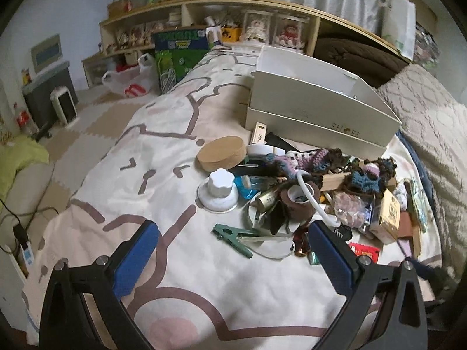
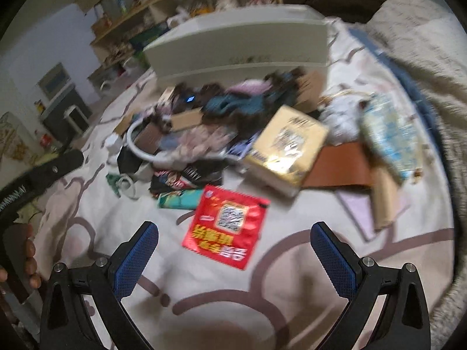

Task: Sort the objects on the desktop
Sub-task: 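Move the right tool over the red coupon packet while the left tool moves over the green clothespin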

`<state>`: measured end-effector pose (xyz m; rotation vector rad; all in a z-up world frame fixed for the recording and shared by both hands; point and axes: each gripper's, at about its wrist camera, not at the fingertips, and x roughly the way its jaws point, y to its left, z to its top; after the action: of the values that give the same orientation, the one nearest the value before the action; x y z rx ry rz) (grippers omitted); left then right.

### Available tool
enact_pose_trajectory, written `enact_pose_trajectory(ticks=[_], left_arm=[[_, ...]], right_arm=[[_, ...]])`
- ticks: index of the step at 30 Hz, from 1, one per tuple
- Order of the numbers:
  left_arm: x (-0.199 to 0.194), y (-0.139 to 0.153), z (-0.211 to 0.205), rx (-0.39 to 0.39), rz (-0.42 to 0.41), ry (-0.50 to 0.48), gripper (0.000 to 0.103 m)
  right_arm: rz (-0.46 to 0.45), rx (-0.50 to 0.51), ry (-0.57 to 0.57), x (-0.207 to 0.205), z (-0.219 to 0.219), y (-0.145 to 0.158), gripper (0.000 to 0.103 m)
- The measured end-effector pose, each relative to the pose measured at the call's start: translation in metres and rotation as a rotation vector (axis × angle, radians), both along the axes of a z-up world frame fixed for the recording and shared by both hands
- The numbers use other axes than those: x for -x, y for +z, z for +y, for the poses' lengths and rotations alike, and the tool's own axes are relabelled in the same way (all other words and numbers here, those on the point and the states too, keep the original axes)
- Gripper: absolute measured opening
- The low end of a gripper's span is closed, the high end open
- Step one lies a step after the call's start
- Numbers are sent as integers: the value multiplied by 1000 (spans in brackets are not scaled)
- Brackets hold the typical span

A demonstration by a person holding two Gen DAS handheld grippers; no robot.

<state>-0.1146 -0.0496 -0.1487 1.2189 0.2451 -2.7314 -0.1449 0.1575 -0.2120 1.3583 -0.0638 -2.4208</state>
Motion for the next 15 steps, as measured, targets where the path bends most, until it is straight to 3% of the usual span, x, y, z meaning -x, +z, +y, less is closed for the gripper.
enact_pose_trajectory(ticks=[7, 11, 15], left_arm=[[4, -1, -12, -75, -13, 25, 103], [9, 4, -11, -71, -1, 5, 103], [14, 7, -10, -41, 6, -27, 103]], right_arm=[[-53, 55, 43, 15, -5, -11, 103], [-52, 77, 112, 21, -16, -13, 103], [-75, 87, 101, 32, -19, -28, 103]])
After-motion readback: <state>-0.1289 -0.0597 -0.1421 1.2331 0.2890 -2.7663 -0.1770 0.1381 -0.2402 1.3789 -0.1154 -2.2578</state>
